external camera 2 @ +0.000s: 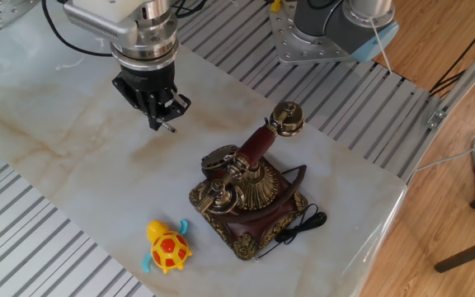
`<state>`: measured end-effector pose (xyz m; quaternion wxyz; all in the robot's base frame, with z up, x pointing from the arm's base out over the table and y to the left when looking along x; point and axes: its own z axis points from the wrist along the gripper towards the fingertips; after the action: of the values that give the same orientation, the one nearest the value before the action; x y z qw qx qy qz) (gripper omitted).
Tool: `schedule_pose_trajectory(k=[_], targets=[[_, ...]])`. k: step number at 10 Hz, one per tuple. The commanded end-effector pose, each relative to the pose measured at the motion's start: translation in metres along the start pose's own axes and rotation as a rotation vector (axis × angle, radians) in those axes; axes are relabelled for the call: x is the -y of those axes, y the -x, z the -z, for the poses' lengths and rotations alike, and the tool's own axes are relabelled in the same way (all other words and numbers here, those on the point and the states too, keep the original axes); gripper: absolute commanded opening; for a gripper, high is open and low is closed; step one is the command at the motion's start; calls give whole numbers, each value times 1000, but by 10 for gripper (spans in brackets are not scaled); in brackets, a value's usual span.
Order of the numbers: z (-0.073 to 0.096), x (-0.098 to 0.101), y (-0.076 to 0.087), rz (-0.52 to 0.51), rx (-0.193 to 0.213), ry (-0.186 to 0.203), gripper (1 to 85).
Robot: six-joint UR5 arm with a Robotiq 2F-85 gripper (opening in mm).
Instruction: Dial a number on an old rotary phone
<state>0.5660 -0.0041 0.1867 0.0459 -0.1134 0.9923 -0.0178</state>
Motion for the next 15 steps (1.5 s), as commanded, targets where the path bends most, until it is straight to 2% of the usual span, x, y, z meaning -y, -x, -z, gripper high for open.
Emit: schedule_pose_trajectory(k=[1, 2, 3, 4, 5, 6, 7, 8, 9, 10, 11, 12, 13, 14, 15], targets=[[1, 0, -10, 27, -39, 1, 13], [2, -19, -6, 0, -22, 74, 13], [4, -39, 12, -27, 46, 152, 13], [6, -29, 39, 35, 155, 113, 40], [7, -31, 46, 43, 183, 120, 87], [7, -33, 46, 67, 181, 125, 147], [4, -22, 33, 145, 144, 86, 217], [-2, -6, 13, 237, 108, 49, 273], [-9, 2, -9, 269, 80, 55, 303], [-12, 10, -22, 299, 56, 42, 307], [-12, 8, -24, 319, 50, 51, 343], [-10, -14, -20, 297, 76, 131, 400], [-10, -15, -20, 303, 76, 136, 400], [-11, -5, -21, 339, 69, 97, 393], [-7, -1, -24, 368, 38, 53, 390]])
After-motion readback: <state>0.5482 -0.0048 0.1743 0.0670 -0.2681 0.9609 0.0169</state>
